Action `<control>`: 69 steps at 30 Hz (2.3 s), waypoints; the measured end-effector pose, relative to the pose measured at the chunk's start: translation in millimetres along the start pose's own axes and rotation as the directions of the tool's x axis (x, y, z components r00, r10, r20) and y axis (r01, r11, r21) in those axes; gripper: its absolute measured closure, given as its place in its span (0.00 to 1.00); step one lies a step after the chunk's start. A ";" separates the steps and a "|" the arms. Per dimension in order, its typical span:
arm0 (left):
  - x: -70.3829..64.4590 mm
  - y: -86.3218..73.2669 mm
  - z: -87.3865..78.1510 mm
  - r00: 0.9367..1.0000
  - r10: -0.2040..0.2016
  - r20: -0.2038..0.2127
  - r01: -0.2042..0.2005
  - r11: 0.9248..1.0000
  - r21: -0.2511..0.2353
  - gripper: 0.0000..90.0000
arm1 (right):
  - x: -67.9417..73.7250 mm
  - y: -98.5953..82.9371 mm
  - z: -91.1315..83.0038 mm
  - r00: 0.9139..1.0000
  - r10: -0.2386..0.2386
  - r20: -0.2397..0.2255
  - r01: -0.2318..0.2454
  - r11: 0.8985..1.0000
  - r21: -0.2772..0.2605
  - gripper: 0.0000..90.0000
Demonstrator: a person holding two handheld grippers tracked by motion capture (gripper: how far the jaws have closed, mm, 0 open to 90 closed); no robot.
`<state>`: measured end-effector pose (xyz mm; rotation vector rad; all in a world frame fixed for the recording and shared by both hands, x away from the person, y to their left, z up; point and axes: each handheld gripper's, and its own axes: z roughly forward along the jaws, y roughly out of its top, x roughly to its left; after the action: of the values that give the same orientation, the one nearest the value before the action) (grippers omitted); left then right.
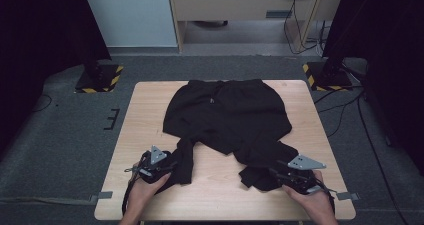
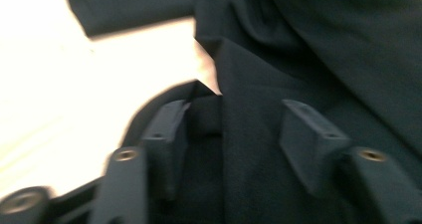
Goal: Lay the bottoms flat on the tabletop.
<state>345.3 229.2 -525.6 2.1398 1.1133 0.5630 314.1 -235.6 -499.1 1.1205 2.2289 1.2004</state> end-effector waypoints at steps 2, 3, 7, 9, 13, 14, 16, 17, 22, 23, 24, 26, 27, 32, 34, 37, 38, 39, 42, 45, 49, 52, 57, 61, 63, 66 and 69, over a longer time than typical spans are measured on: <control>-1.8 -2.0 -9.2 1.000 0.003 0.010 -0.003 1.000 0.028 0.76 | 3.2 1.4 1.2 1.000 0.003 0.007 -0.003 1.000 -0.012 0.56; -1.9 -4.2 -13.5 1.000 0.000 0.021 -0.001 0.999 0.035 0.83 | 3.3 1.6 0.9 1.000 0.002 0.015 -0.002 1.000 -0.016 0.56; -0.1 -15.0 -31.1 0.999 -0.008 0.041 0.006 0.998 0.055 0.95 | 0.8 0.5 -0.5 0.999 0.010 0.043 -0.009 1.000 -0.022 0.56; 0.5 -17.3 -36.0 0.999 -0.010 0.041 0.008 0.999 0.053 0.96 | 0.0 0.0 -1.0 0.998 0.007 0.056 -0.005 1.000 -0.023 0.56; -3.1 -25.1 -59.4 0.999 -0.018 0.043 0.017 0.999 0.034 0.96 | -3.0 -2.3 -4.7 0.998 0.011 0.068 -0.009 0.999 -0.031 0.56; -3.1 -25.1 -59.4 0.999 -0.018 0.043 0.017 0.999 0.034 0.94 | -3.0 -2.3 -4.7 0.998 0.011 0.068 -0.009 0.999 -0.031 0.56; -4.8 -27.8 -65.5 1.000 -0.011 0.013 0.011 1.000 0.020 0.80 | -5.7 -4.5 -6.1 0.997 0.017 0.080 -0.015 0.999 -0.034 0.52; -1.6 -28.4 -70.0 0.998 -0.002 -0.062 0.000 1.000 -0.025 0.70 | -6.3 -5.2 -6.7 0.996 0.021 0.088 -0.018 0.999 -0.033 0.50; 16.3 -29.5 -71.1 0.988 -0.005 -0.155 -0.013 0.994 -0.112 0.55 | -11.0 -8.4 -9.7 0.993 0.028 0.110 -0.024 0.999 -0.038 0.47; 26.9 -30.3 -63.5 0.983 0.003 -0.181 -0.021 0.995 -0.097 0.50 | -13.7 -9.7 -10.6 0.992 0.038 0.120 -0.033 0.999 -0.041 0.45; 26.9 -30.3 -63.5 0.983 0.003 -0.181 -0.021 0.995 -0.097 0.49 | -14.7 -10.2 -10.6 0.992 0.046 0.122 -0.041 0.998 -0.043 0.45; 40.3 -31.7 -47.5 0.992 -0.057 -0.111 0.049 0.996 -0.070 0.50 | -15.8 -10.4 -10.9 0.991 0.063 0.120 -0.058 0.997 -0.045 0.44; 41.3 -31.7 -43.4 0.994 -0.074 -0.084 0.068 0.995 -0.071 0.50 | -16.0 -10.3 -11.0 0.991 0.064 0.121 -0.059 0.997 -0.045 0.44; 38.9 -32.4 -34.0 0.997 -0.079 -0.015 0.079 0.997 -0.007 0.63 | -15.4 -10.6 -10.1 0.990 0.053 0.128 -0.048 0.998 -0.045 0.45; 36.1 -32.7 -38.6 0.999 -0.042 -0.007 0.042 0.998 0.037 0.76 | -15.6 -10.7 -8.8 0.990 0.051 0.131 -0.045 0.998 -0.042 0.46; 34.9 -37.3 -50.3 0.999 -0.032 -0.003 0.032 0.997 0.066 0.91 | -15.5 -11.2 -8.4 0.990 0.038 0.137 -0.034 0.999 -0.034 0.47; 35.1 -39.9 -55.0 0.999 -0.032 0.001 0.032 0.996 0.079 0.94 | -15.5 -11.6 -8.5 0.990 0.037 0.139 -0.033 0.999 -0.034 0.47; 35.1 -39.9 -55.0 0.999 -0.032 0.001 0.032 0.996 0.079 0.95 | -15.5 -11.6 -8.5 0.990 0.037 0.139 -0.033 0.999 -0.034 0.47; 36.6 -48.2 -69.5 0.999 -0.046 -0.017 0.047 0.994 0.101 0.95 | -16.4 -12.4 -9.1 0.989 0.037 0.146 -0.032 0.999 -0.031 0.47; 34.6 -56.1 -83.9 0.996 -0.047 -0.078 0.058 0.988 0.146 0.95 | -18.9 -13.0 -10.3 0.987 0.043 0.154 -0.037 0.999 -0.037 0.47; 34.1 -63.3 -97.4 0.994 -0.061 -0.089 0.074 0.985 0.157 0.94 | -20.1 -13.0 -11.4 0.987 0.039 0.159 -0.033 0.999 -0.038 0.48; 36.3 -64.1 -104.7 0.994 -0.054 -0.096 0.061 0.995 0.072 0.82 | -20.5 -11.2 -15.3 0.987 0.045 0.156 -0.037 0.998 -0.053 0.51; 39.8 -47.2 -92.7 0.996 -0.085 -0.017 0.084 0.996 -0.039 0.51 | -16.0 -3.7 -20.1 0.992 0.060 0.111 -0.049 0.994 -0.095 0.60; 44.0 -14.8 -48.3 0.997 -0.071 0.007 0.071 0.996 -0.057 0.43 | -14.6 12.8 -21.0 0.996 0.050 0.072 -0.040 0.991 -0.127 0.69; 47.8 -6.2 -30.1 0.996 -0.091 0.021 0.092 0.995 -0.039 0.42 | -18.9 13.9 -10.1 0.995 0.041 0.091 -0.034 0.996 -0.077 0.68; 48.4 -2.2 -16.7 0.997 -0.074 0.016 0.074 0.997 -0.004 0.42 | -24.1 10.8 4.6 0.993 0.019 0.118 -0.018 1.000 -0.010 0.59; 47.8 -6.7 -3.9 0.998 -0.063 0.026 0.062 0.997 0.035 0.47 | -41.2 2.6 26.0 0.981 0.043 0.187 -0.054 0.997 0.055 0.41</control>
<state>365.3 273.2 -524.2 2.1269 1.1784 0.4879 357.1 -253.5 -513.6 1.2623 2.1189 1.0084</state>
